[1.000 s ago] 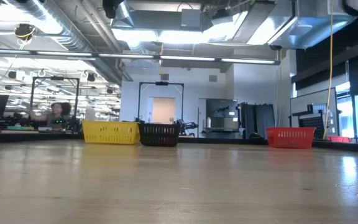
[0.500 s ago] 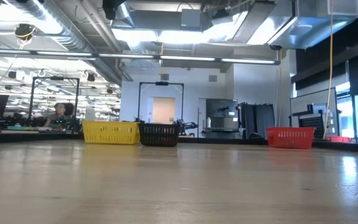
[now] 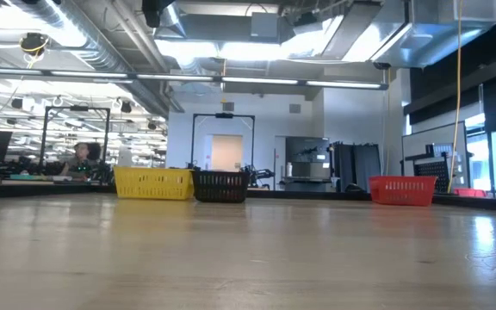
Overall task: Sort & place blocks by color
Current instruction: Put the red block into the black bin
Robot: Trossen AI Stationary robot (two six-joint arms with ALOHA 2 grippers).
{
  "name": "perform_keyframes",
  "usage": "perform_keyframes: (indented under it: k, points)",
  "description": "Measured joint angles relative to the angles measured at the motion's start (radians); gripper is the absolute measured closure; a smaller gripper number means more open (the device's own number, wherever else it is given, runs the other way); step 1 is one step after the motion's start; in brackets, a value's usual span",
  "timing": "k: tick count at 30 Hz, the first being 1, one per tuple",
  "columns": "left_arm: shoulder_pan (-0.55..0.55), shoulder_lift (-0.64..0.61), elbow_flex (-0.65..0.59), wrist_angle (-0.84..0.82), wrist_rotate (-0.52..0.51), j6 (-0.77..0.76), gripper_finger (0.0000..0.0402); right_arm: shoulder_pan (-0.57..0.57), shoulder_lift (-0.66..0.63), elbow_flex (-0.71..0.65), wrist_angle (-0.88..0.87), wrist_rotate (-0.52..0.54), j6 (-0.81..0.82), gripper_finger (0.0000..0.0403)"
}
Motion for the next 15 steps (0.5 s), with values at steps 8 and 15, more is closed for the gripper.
perform_keyframes:
  k: [8, 15]
  points:
    - [0.001, 0.0, 0.0, -0.001, 0.0, 0.005, 0.0134, 0.013, 0.056, 0.003, 0.043, -0.029, -0.03, 0.0166]
    - [0.021, 0.0, 0.0, -0.003, -0.001, 0.005, 0.0134, 0.014, 0.065, 0.003, 0.045, -0.032, -0.031, 0.0175]
